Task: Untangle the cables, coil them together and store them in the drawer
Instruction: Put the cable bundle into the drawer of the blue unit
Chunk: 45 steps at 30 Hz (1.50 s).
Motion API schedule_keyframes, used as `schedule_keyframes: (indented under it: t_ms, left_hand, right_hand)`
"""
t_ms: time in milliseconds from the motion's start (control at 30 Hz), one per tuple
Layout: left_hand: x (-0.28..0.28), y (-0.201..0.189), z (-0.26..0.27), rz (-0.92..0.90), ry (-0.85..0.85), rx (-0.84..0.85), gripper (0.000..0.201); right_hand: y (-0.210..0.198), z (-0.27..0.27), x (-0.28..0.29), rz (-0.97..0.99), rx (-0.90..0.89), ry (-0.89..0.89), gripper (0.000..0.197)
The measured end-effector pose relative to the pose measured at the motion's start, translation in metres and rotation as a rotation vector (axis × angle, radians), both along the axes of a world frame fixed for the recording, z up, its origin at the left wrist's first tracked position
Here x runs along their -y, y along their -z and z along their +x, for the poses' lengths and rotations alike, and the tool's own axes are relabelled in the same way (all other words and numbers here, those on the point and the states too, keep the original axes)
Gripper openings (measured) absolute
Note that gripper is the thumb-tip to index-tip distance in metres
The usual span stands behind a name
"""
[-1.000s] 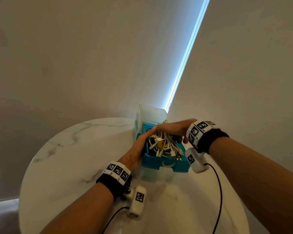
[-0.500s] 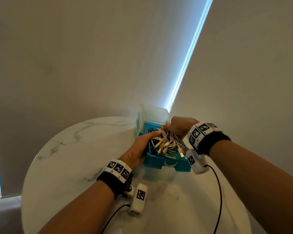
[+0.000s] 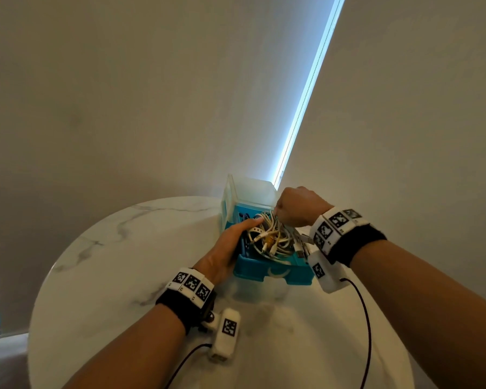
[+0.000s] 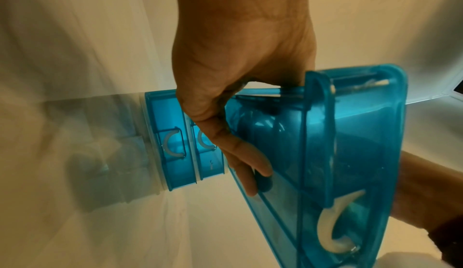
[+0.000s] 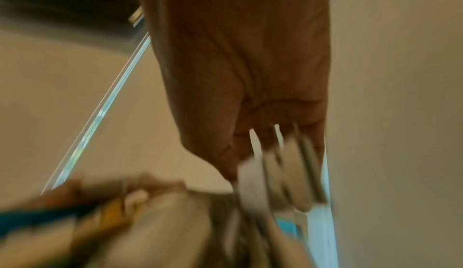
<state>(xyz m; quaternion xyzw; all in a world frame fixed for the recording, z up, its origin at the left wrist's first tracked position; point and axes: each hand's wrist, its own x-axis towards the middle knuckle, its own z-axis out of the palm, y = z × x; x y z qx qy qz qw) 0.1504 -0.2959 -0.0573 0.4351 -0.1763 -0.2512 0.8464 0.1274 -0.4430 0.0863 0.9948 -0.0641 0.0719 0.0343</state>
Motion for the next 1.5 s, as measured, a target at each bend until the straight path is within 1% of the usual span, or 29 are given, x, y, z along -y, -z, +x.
schedule_keyframes:
  t_ms: [67,100,167,233,267,333,400,433,467,533,600,667,700,800,867,933,1000,1033,1067,1133,1167,1233,1267,1300,1367,1400,1433,1467,1500]
  left_hand:
    - [0.001,0.002,0.002,-0.004,-0.005,-0.001,0.061]
    - [0.001,0.002,0.002,-0.005,-0.008,-0.001,0.062]
    - [0.002,0.002,0.001,-0.009,-0.008,-0.005,0.058]
    - [0.003,0.003,0.001,-0.006,-0.004,-0.010,0.056]
    - [0.003,0.002,0.001,-0.001,-0.005,-0.013,0.056]
    - [0.002,0.001,0.001,0.008,-0.012,-0.020,0.053]
    - [0.001,0.000,0.001,0.007,-0.005,-0.022,0.050]
    - [0.000,0.000,0.001,0.008,-0.002,-0.023,0.050]
    - [0.000,0.000,0.000,0.010,-0.002,-0.026,0.050]
    - [-0.001,-0.001,0.001,0.025,-0.006,-0.031,0.051]
    - [-0.001,-0.002,0.000,0.030,-0.017,-0.039,0.047]
    - [-0.001,-0.004,0.000,0.039,-0.044,-0.034,0.042]
    - [-0.002,-0.004,0.001,0.048,-0.058,-0.032,0.041]
    - [-0.003,-0.003,0.000,0.050,-0.076,-0.037,0.035]
    - [-0.003,-0.004,-0.001,0.044,-0.077,-0.044,0.031]
    - [-0.004,-0.006,-0.003,0.046,-0.079,-0.038,0.032]
    - [-0.004,-0.009,-0.006,0.057,-0.075,-0.029,0.035]
    - [-0.004,-0.009,-0.007,0.063,-0.076,-0.026,0.036]
    - [-0.004,-0.010,-0.008,0.069,-0.087,-0.024,0.036]
    - [-0.005,-0.011,-0.008,0.088,-0.111,-0.015,0.037]
    - [-0.005,-0.011,-0.008,0.094,-0.114,-0.014,0.039]
    - [-0.006,-0.011,-0.008,0.084,-0.113,-0.018,0.041]
    - [-0.006,-0.012,-0.008,0.070,-0.115,-0.015,0.040]
    - [-0.006,-0.013,-0.008,0.057,-0.118,-0.011,0.039]
    - [-0.006,-0.015,-0.009,0.046,-0.120,-0.008,0.041]
    - [-0.005,-0.017,-0.010,0.041,-0.120,-0.010,0.044]
    - [-0.004,-0.019,-0.011,0.036,-0.113,-0.018,0.044]
    - [-0.004,-0.021,-0.014,0.035,-0.100,-0.024,0.042]
    - [-0.003,-0.022,-0.017,0.049,-0.091,-0.024,0.038]
  right_hand:
    - [-0.009,-0.006,-0.003,0.088,-0.087,0.001,0.034]
    - [-0.011,-0.006,-0.002,0.110,-0.116,-0.001,0.034]
    - [-0.009,-0.004,0.000,0.080,-0.150,-0.002,0.026]
    - [0.000,-0.003,-0.001,0.092,-0.087,0.018,0.018]
    - [0.005,-0.002,-0.001,0.109,-0.041,0.026,0.018]
    - [0.012,-0.001,-0.002,0.134,0.058,0.037,0.028]
    - [0.013,-0.003,0.000,0.154,0.132,0.064,0.045]
    - [0.012,-0.002,0.003,0.169,0.145,0.083,0.049]
    - [0.011,-0.003,0.005,0.198,0.147,0.091,0.048]
    - [0.009,-0.006,0.008,0.273,0.125,0.071,0.033]
    - [0.010,-0.009,0.006,0.256,0.098,0.009,0.021]
    - [0.008,-0.013,0.001,0.222,0.049,-0.046,0.016]
    - [0.006,-0.017,-0.004,0.221,-0.001,-0.055,0.019]
    - [-0.003,-0.027,-0.020,0.235,-0.194,-0.079,0.037]
    - [-0.007,-0.029,-0.024,0.236,-0.257,-0.031,0.044]
    - [-0.005,-0.028,-0.021,0.105,-0.308,-0.058,0.049]
    - [0.001,-0.024,-0.013,0.087,-0.272,-0.094,0.048]
    - [0.004,-0.024,-0.010,0.106,-0.212,-0.114,0.046]
    - [0.006,-0.026,-0.008,0.118,-0.142,-0.141,0.048]
    - [0.010,-0.030,-0.004,0.110,-0.022,-0.208,0.063]
    - [0.012,-0.032,-0.003,0.107,-0.002,-0.235,0.062]
    - [0.014,-0.041,0.000,0.108,-0.011,-0.297,0.052]
    - [0.014,-0.047,0.001,0.114,-0.030,-0.333,0.054]
    - [0.013,-0.054,-0.001,0.127,-0.071,-0.366,0.062]
    - [0.013,-0.066,-0.004,0.104,-0.204,-0.402,0.077]
    - [0.015,-0.069,-0.004,0.059,-0.291,-0.379,0.091]
    - [0.019,-0.071,-0.005,-0.002,-0.358,-0.334,0.114]
    - [0.024,-0.072,-0.007,-0.065,-0.386,-0.303,0.134]
    - [0.028,-0.073,-0.009,-0.120,-0.362,-0.286,0.147]
